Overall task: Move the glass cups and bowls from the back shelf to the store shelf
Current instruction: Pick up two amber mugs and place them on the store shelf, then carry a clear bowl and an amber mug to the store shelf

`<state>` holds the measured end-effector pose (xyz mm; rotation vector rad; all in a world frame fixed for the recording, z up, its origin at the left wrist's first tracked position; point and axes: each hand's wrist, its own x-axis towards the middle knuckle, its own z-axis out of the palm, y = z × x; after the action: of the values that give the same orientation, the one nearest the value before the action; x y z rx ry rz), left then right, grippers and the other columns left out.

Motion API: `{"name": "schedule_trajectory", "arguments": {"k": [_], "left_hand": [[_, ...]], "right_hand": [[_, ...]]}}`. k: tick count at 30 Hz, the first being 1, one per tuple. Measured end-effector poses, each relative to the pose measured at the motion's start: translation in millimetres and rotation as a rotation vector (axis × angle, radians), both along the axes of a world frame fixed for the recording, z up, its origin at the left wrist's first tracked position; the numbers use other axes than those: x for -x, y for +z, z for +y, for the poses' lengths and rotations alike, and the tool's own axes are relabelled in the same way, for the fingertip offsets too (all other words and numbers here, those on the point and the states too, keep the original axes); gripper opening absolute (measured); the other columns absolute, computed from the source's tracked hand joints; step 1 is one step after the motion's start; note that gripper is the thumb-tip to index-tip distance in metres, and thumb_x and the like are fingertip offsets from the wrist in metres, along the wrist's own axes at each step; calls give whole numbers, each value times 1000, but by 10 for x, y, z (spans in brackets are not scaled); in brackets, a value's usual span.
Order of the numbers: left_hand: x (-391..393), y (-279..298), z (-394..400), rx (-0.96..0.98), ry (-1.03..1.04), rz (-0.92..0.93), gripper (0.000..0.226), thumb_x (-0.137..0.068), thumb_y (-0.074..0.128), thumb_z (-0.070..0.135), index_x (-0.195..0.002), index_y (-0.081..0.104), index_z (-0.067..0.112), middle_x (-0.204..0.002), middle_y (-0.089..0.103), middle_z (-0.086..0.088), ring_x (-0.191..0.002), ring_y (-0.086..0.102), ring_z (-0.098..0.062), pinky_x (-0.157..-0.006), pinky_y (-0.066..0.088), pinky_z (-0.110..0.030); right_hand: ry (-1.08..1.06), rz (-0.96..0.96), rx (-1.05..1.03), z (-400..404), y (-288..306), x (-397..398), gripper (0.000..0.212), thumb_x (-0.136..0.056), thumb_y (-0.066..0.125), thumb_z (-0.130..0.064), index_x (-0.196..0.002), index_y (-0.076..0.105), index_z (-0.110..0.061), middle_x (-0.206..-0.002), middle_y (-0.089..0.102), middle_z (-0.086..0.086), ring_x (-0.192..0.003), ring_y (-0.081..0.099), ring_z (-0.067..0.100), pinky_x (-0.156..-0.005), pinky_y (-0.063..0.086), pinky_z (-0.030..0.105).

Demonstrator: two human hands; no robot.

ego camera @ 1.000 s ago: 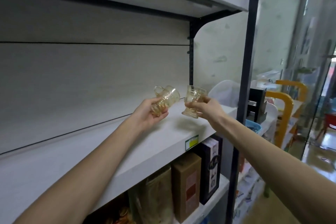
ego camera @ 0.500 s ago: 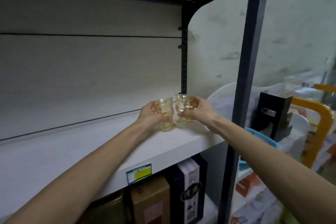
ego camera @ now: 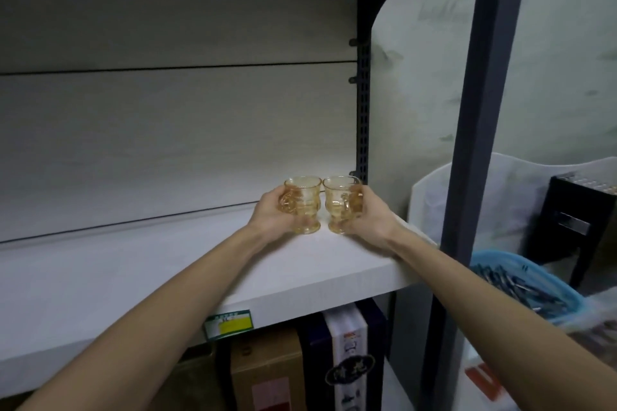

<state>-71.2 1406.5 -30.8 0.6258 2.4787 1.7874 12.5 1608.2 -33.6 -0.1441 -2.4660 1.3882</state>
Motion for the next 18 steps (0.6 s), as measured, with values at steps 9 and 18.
{"name": "schedule_trajectory", "arguments": {"k": [9,18], "left_hand": [[-237,107,-380,431,86,233,130,-59,92,58,-161,21,23,-166,27,1,-151,29,-20,-122,30,-41],[-890,129,-1817,702,393,834,72,-100,43,60,-155,32,15,-161,33,-11,-147,31,-32,-121,22,-48]], "right_hand": [[-139,116,-100,-267,101,-152,117,-61,81,-52,-155,22,-15,-149,49,8,-136,50,28,-113,43,50],[-355,496,-621,-1587,102,-547,72,-96,50,-43,-153,34,-2,-160,33,21,-152,21,41,-120,23,58]]}}
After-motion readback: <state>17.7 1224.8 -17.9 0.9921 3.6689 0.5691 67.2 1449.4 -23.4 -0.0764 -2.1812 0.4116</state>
